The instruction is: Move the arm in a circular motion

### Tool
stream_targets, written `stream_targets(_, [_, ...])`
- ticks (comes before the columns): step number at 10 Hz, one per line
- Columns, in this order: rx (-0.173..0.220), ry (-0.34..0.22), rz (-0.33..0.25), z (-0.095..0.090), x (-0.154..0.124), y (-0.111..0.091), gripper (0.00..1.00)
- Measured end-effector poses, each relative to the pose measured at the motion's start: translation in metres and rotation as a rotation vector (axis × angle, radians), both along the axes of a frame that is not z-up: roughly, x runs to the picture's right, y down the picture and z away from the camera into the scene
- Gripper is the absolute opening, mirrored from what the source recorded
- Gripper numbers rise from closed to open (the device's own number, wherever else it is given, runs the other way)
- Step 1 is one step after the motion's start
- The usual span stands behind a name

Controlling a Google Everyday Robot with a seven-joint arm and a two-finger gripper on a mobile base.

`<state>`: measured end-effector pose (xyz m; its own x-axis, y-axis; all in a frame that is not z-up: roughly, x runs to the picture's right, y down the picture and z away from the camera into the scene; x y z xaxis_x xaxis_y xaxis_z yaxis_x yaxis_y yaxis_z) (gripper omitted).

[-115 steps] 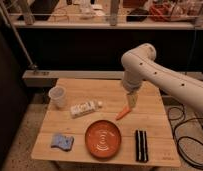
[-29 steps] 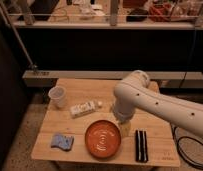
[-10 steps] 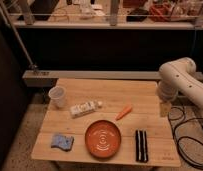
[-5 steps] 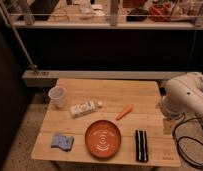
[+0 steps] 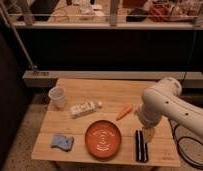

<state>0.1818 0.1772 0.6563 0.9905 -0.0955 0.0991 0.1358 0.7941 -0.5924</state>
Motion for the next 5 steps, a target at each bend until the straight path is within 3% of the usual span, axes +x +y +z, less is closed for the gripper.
stream_targets(5, [-0.002, -0.043, -0.068, -0.004, -0.041, -0.011, 0.80])
